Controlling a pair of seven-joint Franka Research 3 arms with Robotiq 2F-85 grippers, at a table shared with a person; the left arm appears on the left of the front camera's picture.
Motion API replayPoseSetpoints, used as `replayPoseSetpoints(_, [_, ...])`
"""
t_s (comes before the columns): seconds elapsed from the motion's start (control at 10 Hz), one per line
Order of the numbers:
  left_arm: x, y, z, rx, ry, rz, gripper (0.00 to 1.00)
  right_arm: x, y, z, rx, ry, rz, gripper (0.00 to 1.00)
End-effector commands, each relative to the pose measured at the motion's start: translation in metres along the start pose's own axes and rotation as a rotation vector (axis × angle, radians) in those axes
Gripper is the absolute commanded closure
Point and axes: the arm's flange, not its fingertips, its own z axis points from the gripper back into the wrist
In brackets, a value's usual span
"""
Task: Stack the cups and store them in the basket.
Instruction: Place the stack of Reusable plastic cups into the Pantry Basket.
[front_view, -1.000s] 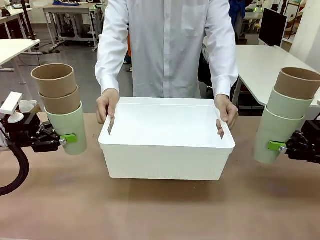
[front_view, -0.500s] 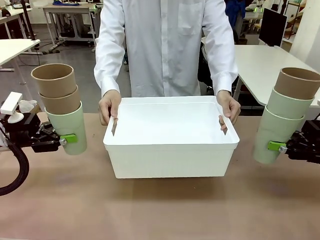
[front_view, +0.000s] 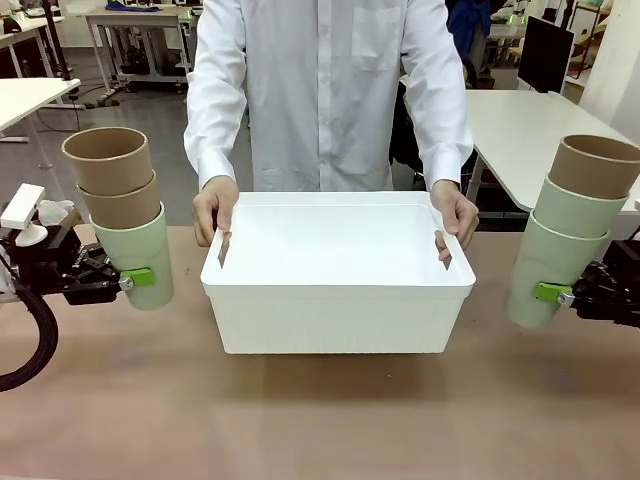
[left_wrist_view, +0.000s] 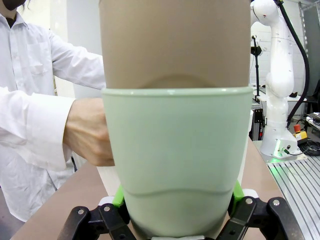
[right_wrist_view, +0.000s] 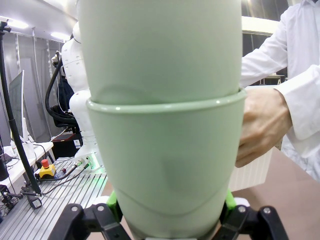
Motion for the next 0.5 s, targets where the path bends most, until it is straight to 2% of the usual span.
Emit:
replayPoseSetpoints(0.0, [0.0026, -0.0022, -0.0018, -0.005, -0.006, -0.016, 0.15, 0.0045, -0.001, -0.0018, -0.006, -0.009, 0.011, 0.15])
replayPoseSetpoints(0.4, [0.0026, -0.0022, -0.0018, -0.005, -0.006, -0.016, 0.15, 0.0045, -0.001, -0.0018, -0.006, -0.009, 0.011, 0.15])
